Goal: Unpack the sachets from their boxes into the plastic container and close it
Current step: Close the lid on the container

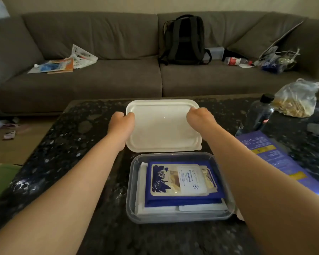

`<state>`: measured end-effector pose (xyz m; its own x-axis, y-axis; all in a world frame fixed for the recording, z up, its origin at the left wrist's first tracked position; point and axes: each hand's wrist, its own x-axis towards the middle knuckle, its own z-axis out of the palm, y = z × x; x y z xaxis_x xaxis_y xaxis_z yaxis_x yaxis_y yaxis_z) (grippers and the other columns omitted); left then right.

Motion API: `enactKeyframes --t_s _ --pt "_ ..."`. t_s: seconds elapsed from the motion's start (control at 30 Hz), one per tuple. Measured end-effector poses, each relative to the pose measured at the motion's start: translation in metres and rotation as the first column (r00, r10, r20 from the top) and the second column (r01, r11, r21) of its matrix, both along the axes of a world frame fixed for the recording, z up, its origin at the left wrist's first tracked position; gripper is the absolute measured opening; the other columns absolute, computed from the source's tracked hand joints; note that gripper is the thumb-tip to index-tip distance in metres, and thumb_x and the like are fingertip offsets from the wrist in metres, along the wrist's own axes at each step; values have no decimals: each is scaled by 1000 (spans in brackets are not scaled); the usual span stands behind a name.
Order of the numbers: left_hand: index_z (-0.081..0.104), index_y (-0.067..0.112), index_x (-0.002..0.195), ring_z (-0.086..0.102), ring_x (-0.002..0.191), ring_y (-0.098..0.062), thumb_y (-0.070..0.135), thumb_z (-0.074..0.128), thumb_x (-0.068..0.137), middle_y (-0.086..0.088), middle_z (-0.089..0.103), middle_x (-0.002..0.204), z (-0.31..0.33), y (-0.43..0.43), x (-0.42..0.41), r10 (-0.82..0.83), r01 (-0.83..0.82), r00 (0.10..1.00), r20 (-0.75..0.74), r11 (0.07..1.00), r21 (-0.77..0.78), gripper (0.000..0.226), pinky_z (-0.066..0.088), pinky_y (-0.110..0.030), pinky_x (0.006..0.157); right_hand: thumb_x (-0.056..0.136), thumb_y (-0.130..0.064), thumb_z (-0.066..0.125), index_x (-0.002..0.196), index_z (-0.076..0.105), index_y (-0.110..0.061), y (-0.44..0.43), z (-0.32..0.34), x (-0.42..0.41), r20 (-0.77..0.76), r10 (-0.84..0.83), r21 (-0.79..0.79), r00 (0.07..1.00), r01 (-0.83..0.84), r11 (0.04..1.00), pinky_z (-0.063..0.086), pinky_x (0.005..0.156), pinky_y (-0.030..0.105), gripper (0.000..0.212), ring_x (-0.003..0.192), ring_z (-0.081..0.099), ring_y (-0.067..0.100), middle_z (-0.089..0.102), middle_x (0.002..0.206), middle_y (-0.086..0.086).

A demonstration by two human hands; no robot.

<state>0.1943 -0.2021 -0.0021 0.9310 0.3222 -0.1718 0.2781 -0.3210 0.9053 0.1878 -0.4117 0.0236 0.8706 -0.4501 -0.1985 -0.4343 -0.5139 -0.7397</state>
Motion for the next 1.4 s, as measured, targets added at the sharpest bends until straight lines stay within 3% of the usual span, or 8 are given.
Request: enactKeyframes --t_s 0.13,0.27,0.37,0.57,0.7,0.97,1.1,1.4 --pt "70 14 100 70 98 -30 37 49 97 -10 75 107 37 5 -27 8 4 996 88 990 -142 31 58 -47 89 107 -48 21 152 34 -11 -9 28 -23 60 -85 196 995 72 978 41 111 45 60 130 50 32 47 148 12" --pt "64 23 86 68 94 -22 39 44 107 -4 71 96 50 7 -55 27 0 993 116 974 -225 33 53 -39 88 98 -68 22 152 34 -14 -24 38 -53 36 -159 412 987 131 902 39 111 56 77 131 49 38 48 149 13" --pt "64 19 97 63 92 -18 38 42 111 -2 66 94 50 7 -78 42 -6 994 103 946 -324 32 49 -36 86 95 -69 25 149 39 -14 -39 37 -73 35 -132 441 991 103 892 45 100 52 79 121 54 39 54 140 16" --pt "62 12 99 67 103 -20 36 46 111 -9 71 108 32 13 -113 -9 37 996 85 942 -332 32 50 -41 100 92 -28 50 121 57 -6 -60 37 -107 -23 39 253 999 -32 967 53 68 36 37 80 60 28 61 98 15" --pt "66 12 97 66 108 -26 23 58 105 -8 67 105 19 17 -126 -36 55 995 93 976 -210 16 54 -44 103 89 -3 60 120 61 0 -57 40 -130 -127 215 2 968 -216 976 57 70 31 31 82 61 22 62 106 16" --pt "68 24 111 61 107 -16 12 70 95 8 63 106 -4 12 -147 -193 175 978 76 963 206 20 49 -30 83 90 -12 63 95 56 -7 -44 34 -157 -230 291 -212 929 -339 917 51 51 30 10 73 64 31 61 85 13" --pt "69 17 128 62 116 -19 11 70 95 1 65 124 -14 13 -154 -229 208 972 48 940 271 33 50 -31 91 92 -15 59 103 56 -8 -41 23 -163 -261 299 -237 918 -361 902 64 71 40 14 81 69 33 63 94 13" --pt "69 15 126 59 105 -16 5 67 96 -4 66 125 -25 17 -161 -213 195 977 6 906 376 32 50 -29 87 91 -15 55 106 60 -5 -35 13 -171 -332 334 -326 882 -440 837 60 59 35 19 77 66 29 61 87 10"
